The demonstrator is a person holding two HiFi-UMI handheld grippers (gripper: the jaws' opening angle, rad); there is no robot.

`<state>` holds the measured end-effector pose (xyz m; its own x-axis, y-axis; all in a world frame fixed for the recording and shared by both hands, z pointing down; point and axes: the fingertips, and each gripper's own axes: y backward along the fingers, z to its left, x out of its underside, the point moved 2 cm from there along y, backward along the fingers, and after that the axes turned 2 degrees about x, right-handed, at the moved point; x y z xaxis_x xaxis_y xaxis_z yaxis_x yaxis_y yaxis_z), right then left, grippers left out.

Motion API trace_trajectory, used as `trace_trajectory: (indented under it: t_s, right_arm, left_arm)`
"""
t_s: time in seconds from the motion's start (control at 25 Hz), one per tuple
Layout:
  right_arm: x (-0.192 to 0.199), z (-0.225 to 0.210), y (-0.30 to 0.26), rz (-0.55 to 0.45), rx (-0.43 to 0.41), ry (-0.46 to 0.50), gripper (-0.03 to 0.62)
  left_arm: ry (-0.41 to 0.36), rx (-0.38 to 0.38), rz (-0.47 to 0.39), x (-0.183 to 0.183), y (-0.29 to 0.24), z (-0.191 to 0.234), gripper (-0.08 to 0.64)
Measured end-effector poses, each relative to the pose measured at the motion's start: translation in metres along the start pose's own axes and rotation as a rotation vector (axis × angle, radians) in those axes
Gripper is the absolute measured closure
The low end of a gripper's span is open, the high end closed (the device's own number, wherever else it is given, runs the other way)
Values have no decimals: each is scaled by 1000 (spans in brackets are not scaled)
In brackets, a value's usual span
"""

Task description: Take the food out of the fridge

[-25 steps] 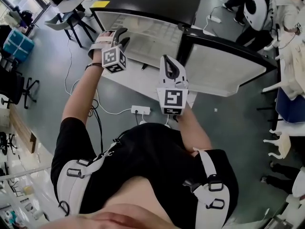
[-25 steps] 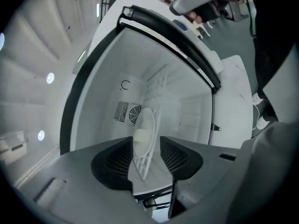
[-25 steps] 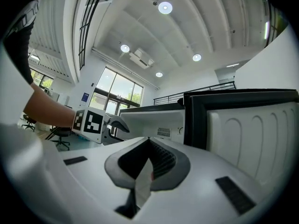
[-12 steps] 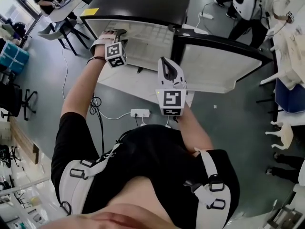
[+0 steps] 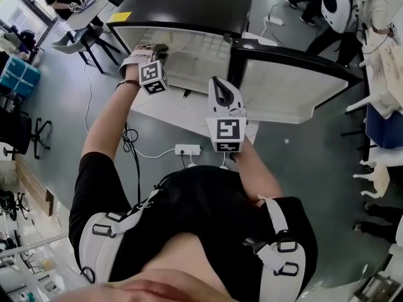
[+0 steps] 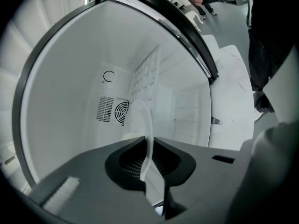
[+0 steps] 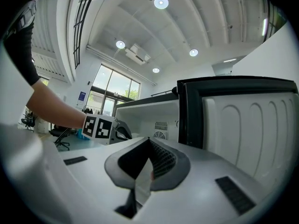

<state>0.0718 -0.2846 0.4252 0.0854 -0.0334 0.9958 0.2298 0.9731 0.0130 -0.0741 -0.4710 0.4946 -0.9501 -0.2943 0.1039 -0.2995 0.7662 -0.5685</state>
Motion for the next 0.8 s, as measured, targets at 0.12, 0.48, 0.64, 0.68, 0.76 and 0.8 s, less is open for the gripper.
trace_trajectory:
  t_s: [0.12, 0.48, 0.64, 0.68, 0.76, 0.8]
  right_arm:
    - [2, 2, -4, 5, -14, -14, 584]
    - [3, 9, -14, -8, -70, -56, 584]
    - [11, 14, -20, 9, -90, -63, 584]
    - [11, 16, -22, 10, -96, -65, 584]
    - [11, 19, -27, 9, -109, -71, 584]
    - [11, 22, -30, 9, -118, -75, 584]
  left_arm:
    - [-16, -47, -6, -3, 12, -1, 540]
    - [13, -158, 8, -10, 45, -22, 545]
    - [-21, -171, 52, -7, 70, -39, 546]
    - [-21, -178, 60, -6, 78, -41, 545]
    - [-7, -188, 74, -3, 95, -45, 545]
    - [1, -192, 81, 0, 104, -47, 546]
